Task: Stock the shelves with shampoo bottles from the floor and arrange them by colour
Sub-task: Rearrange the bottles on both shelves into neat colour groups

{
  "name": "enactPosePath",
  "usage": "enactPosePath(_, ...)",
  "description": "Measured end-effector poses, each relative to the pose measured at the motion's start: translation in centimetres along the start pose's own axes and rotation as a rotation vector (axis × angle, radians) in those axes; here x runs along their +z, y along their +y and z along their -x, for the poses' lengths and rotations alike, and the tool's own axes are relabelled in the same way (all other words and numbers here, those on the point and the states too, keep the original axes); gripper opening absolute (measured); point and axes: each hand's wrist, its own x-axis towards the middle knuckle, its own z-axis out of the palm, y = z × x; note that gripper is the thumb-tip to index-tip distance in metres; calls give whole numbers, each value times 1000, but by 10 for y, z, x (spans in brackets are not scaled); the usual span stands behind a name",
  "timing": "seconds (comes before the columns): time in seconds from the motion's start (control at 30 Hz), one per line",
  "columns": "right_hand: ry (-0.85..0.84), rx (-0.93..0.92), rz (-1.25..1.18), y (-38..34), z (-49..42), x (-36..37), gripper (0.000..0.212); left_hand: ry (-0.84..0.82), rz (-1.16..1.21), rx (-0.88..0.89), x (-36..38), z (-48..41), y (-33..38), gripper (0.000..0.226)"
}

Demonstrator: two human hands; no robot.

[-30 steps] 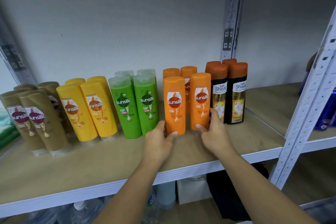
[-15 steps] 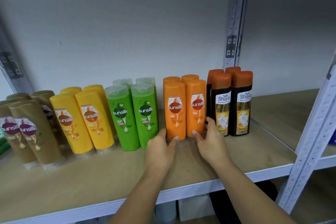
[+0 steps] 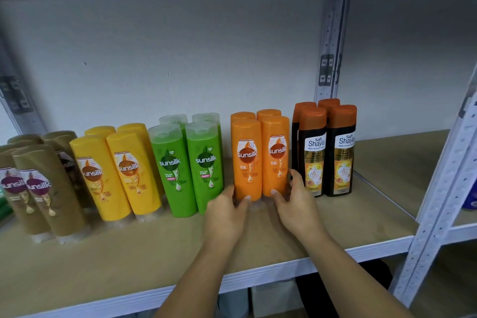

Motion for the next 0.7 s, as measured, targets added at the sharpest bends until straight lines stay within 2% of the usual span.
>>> enactPosePath(0.23,-89,-15,90,4,17,-24,56,-6,-38,13,-9,16,0,39)
enactPosePath(0.43,-173,-5,255,12,39,-53,50,-131,-168,67,-9,36,17,33)
enactPosePath(0.53,-163,47,299,19,45,-67,45,-185,-182,105,-2,43,27,36)
enactPosePath(0.7,-54,139,268,33,43,-93,30,-284,-142,193,18,51,49,42)
